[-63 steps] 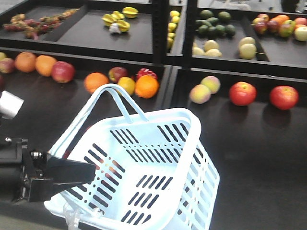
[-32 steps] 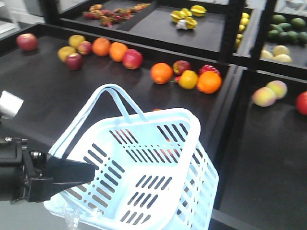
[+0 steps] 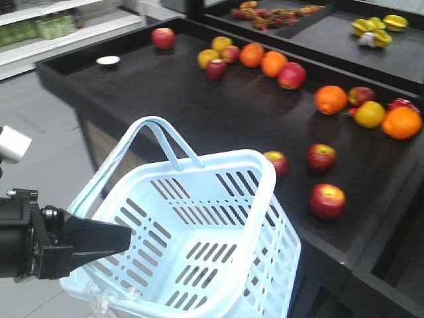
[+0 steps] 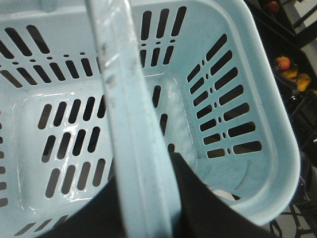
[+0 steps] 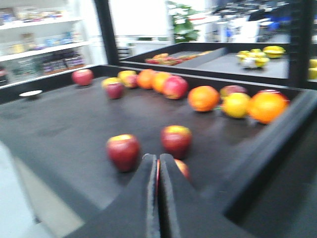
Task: Pick three apples into basket with both arms
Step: 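Hold the basket up and turn the base away from the table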
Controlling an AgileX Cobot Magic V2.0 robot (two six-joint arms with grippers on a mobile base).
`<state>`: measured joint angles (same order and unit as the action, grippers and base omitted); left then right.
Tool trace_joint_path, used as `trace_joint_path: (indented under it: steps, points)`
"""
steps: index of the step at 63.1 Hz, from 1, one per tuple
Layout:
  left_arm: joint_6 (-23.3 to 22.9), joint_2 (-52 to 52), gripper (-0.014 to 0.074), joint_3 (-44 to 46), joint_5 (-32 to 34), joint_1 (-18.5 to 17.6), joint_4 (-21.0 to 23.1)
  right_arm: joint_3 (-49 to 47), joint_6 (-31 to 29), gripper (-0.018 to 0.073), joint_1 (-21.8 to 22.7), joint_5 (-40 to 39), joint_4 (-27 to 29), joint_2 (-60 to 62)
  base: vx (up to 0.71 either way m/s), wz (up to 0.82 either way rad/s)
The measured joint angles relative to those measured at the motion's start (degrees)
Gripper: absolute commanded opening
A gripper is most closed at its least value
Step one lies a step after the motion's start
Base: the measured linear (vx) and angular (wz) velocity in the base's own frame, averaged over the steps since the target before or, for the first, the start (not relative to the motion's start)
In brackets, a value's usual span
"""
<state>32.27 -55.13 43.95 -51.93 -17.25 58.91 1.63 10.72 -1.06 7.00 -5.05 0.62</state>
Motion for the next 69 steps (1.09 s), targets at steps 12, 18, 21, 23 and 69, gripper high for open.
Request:
trace_joint_path:
  steps: [12,18,21,23,69]
  points:
    - [0.0,0.0,-0.0008,0.0,0.0,0.0,0.0,0.0,0.0,-0.0001,0.0,0.0,0.0,0.0,-0.16,0.63]
    - [0.0,0.0,-0.0008,0.0,0.0,0.0,0.0,0.0,0.0,-0.0001,0.0,0.0,0.0,0.0,-0.16,0.63]
    - [0.0,0.0,-0.0008,0.0,0.0,0.0,0.0,0.0,0.0,-0.0001,0.0,0.0,0.0,0.0,-0.16,0.64]
    - [0.0,0.0,-0.0008,0.0,0.0,0.0,0.0,0.0,0.0,-0.0001,0.0,0.0,0.0,0.0,-0.16,0.64]
    - [0.0,0.0,-0.0008,0.0,0.0,0.0,0.0,0.0,0.0,-0.0001,0.0,-0.1,0.0,0.0,-0.14,0.68]
